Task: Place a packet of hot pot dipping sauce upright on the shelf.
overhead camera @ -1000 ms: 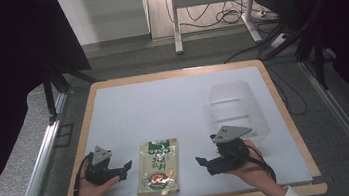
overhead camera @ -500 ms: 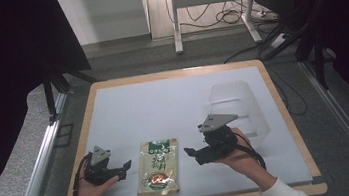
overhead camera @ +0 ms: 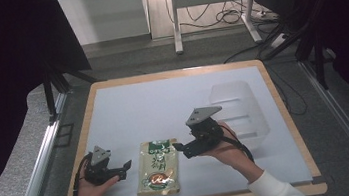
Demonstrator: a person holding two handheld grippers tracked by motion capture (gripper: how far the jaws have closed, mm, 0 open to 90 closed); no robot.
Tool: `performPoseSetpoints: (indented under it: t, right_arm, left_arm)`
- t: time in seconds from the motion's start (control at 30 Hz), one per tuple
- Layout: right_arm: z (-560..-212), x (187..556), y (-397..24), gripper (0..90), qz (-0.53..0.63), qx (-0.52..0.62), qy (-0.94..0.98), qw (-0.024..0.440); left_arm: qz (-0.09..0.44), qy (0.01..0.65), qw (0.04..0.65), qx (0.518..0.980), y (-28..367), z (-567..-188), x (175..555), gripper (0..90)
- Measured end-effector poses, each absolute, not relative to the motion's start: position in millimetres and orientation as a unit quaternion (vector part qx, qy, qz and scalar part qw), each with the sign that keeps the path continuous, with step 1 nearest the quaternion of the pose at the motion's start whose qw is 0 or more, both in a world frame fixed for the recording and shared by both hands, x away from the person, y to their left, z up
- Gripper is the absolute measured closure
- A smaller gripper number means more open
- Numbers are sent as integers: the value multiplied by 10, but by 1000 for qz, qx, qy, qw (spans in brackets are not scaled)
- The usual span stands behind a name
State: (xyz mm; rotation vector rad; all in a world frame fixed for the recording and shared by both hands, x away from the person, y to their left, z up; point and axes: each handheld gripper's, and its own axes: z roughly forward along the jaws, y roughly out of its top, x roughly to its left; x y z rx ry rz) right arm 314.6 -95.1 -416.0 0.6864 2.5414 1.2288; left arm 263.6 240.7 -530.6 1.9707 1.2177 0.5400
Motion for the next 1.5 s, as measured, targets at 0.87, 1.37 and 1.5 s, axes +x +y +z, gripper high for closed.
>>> performPoseSetpoints:
  t: [0.87,1.37,1.5]
  right_arm:
    - [-4375,3559,-539,163,397,250,880,79]
    - [-4801,3801,-361,198,342,259,903,30]
    - [-4920,3872,-369,261,330,265,906,12]
  left_arm:
    - [211,474,372,770,2410,-5305,2633,109]
    - [210,474,372,770,2406,-5301,2628,109]
    - [210,473,371,772,2412,-5302,2628,109]
